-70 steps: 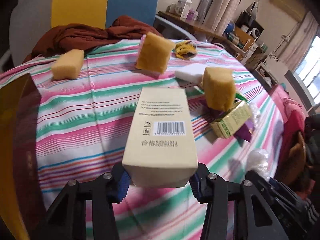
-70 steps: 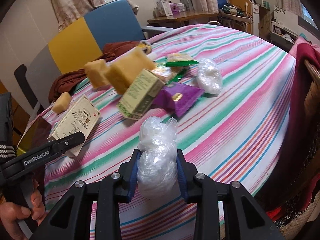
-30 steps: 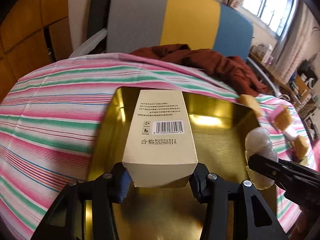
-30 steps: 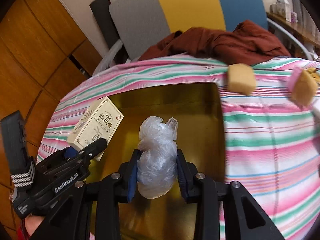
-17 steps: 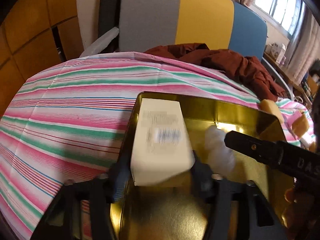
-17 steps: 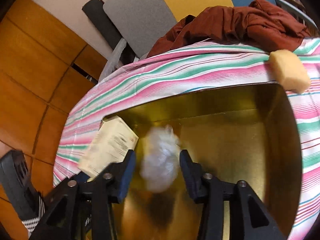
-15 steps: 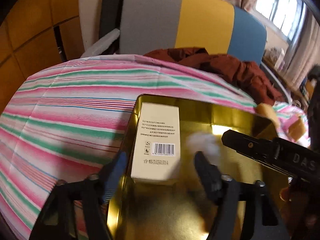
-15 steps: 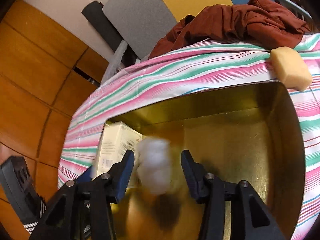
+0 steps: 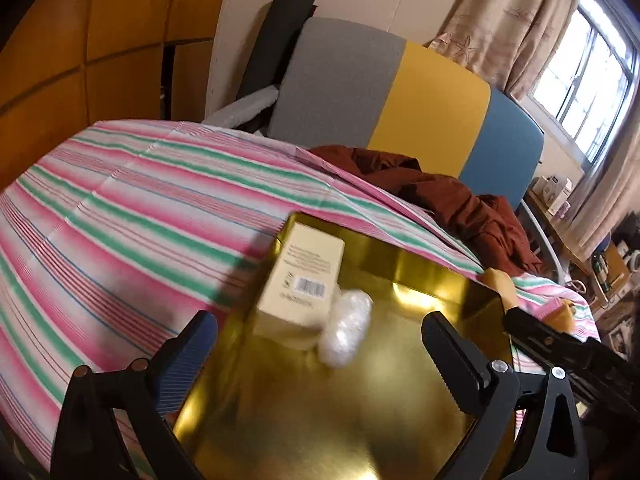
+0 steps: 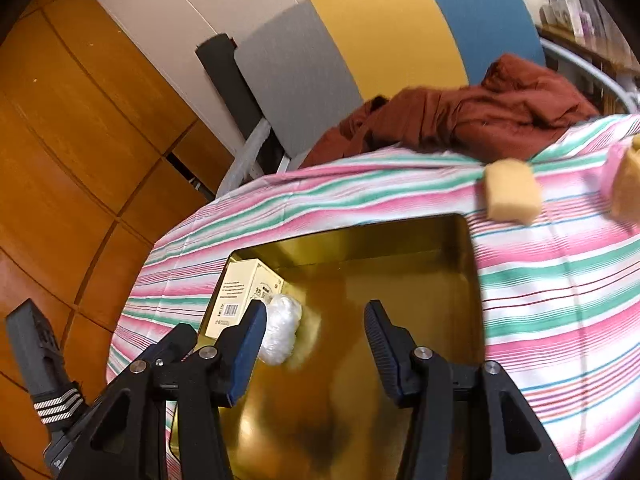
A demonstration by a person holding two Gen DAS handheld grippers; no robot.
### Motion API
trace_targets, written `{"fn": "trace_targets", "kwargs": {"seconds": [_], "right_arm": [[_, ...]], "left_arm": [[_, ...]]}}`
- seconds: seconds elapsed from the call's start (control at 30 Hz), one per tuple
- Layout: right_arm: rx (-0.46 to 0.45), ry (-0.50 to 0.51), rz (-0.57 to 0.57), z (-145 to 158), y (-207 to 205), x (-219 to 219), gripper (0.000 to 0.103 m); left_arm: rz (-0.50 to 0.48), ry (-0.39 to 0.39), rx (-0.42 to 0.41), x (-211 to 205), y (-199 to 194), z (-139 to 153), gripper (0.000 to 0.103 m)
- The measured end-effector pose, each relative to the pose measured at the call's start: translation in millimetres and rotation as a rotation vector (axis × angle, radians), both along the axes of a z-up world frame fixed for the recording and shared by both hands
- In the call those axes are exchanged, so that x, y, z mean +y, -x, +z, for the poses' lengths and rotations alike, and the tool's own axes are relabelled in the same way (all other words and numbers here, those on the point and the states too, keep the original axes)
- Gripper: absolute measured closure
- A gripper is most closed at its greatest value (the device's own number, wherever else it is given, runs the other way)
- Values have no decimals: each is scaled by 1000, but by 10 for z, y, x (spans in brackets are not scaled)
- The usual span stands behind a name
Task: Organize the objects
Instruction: 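Open the right tool to drop the bundle while the left tool releases the box into the tray, then grasp a purple snack packet with the right tool while the left tool grasps the green-and-white box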
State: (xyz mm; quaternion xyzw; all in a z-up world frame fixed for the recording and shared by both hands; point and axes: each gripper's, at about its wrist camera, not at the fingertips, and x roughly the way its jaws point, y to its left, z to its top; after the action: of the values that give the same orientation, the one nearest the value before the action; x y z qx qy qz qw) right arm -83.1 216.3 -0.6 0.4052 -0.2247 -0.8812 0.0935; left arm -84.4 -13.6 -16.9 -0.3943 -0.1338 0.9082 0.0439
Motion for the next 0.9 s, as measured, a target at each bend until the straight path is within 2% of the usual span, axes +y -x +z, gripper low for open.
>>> {"fn": "trace_targets", "kwargs": {"seconds": [0.23,0.43,0.73,0.9], "right_arm": [[41,-88,-24,147,-343,224,51],[38,-169,-61,71,-726,540,51],[-42,-209,-226,-241,-1341,1334,51],[-40,-259,-401,-293,-1650,1994,51]], "left_arm": [[-66,-25,1,266,-190,62,0],[-163,-19,25,597,-373,184,0],[-315,-29,10,1215,-640,242,0],[-425,-16,5,1581,-842,236,0]]}}
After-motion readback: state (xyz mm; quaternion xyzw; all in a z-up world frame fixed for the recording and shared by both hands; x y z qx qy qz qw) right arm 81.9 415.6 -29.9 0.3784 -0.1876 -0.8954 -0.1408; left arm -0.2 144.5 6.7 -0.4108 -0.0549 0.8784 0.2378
